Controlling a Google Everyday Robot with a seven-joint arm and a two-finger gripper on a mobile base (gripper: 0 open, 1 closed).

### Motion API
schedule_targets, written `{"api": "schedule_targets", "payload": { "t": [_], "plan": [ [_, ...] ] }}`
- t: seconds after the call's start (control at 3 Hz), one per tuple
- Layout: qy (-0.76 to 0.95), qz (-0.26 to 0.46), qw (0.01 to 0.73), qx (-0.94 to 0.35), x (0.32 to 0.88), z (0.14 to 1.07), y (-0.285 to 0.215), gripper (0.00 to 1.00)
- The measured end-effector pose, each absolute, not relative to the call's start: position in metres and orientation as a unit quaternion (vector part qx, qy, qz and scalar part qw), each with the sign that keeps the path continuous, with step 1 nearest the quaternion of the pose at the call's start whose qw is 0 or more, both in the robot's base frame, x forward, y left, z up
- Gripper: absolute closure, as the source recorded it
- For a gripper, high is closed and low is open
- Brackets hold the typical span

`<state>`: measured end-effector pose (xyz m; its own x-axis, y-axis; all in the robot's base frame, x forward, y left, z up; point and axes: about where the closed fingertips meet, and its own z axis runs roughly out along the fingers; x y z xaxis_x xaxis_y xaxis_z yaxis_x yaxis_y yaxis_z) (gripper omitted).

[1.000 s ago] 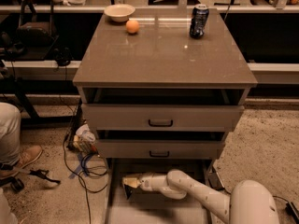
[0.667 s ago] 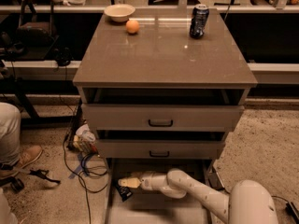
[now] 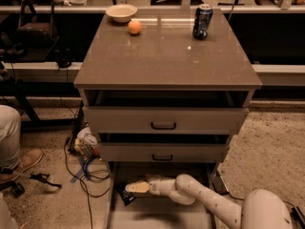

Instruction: Place rxbar blueberry into bottom drawer

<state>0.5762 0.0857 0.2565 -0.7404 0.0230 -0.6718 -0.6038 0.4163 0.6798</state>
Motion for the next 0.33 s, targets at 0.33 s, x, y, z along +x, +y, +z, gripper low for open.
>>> {"api": "schedule_targets", "payload": {
  "t": [0.33],
  "plan": [
    [0.791, 0.491, 0.33, -0.157, 0.5813, 0.2601, 0.045, 0.0]
  ]
}}
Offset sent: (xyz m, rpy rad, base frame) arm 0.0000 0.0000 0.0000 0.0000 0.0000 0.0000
